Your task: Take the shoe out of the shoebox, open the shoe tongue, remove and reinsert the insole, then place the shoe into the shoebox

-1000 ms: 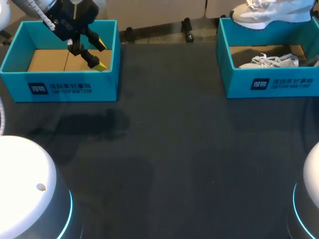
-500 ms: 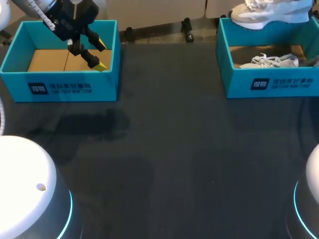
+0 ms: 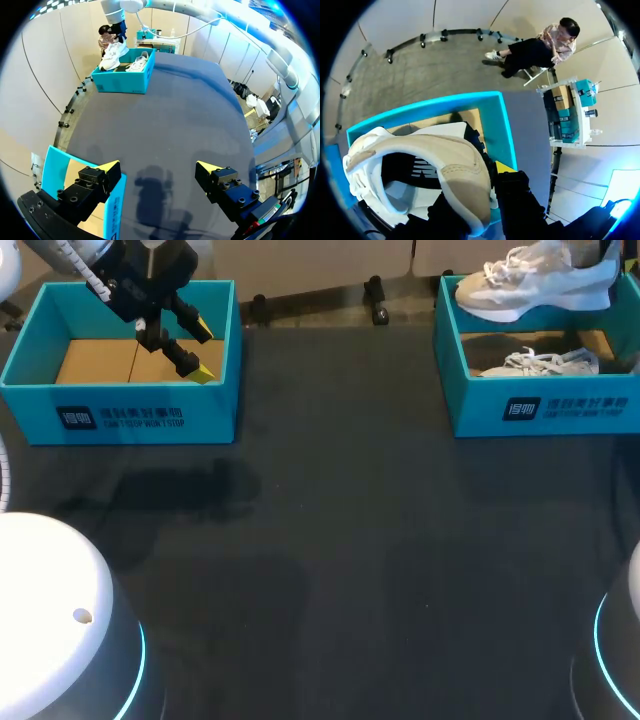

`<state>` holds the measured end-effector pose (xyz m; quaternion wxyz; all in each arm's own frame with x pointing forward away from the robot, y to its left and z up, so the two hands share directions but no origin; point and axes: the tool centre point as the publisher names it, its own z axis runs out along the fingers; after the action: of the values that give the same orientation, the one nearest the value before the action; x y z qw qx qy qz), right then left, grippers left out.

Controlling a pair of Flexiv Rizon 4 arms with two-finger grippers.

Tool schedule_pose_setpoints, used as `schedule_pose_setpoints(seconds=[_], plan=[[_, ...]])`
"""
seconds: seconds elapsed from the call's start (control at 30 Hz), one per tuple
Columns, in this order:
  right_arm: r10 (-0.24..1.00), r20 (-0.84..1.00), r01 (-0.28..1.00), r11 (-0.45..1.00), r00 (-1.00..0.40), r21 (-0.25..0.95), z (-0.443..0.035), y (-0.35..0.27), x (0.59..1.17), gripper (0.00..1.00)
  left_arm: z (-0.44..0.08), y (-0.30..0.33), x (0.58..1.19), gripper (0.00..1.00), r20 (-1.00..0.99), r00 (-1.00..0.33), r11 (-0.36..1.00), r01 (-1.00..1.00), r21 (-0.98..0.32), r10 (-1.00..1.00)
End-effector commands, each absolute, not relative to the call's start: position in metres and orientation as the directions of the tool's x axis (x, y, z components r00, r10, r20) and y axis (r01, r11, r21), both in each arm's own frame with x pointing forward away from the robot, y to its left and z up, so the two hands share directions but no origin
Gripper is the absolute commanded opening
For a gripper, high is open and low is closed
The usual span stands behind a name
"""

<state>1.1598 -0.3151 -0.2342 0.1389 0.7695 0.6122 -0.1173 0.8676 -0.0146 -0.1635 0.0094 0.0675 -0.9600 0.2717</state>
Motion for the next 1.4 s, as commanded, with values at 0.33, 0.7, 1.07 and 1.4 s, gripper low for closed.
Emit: schedule_pose_setpoints(seconds=[0.33,0.7,1.07,1.4], plan=[[0.912,-0.333,0.970,-0.217,0.241,0.109,-0.256,-0.323,1.149,0.00,-0.163,-0.015,0.868,1.00,0.055,-0.991,0.845,-0.136,-0.517,-0.125],[0.910,-0.322,0.965,-0.240,0.261,0.102,-0.273,-0.343,1.151,0.00,-0.163,-0.015,0.868,1.00,0.055,-0.991,0.845,-0.136,-0.517,-0.125],[0.902,-0.332,0.961,-0.253,0.276,0.112,-0.291,-0.354,1.162,0.00,-0.163,-0.015,0.868,1.00,0.055,-0.991,0.845,-0.136,-0.517,-0.125],[0.899,-0.335,0.959,-0.262,0.284,0.110,-0.309,-0.360,1.167,0.00,-0.163,-0.015,0.868,1.00,0.055,-0.991,0.845,-0.136,-0.517,-0.125]])
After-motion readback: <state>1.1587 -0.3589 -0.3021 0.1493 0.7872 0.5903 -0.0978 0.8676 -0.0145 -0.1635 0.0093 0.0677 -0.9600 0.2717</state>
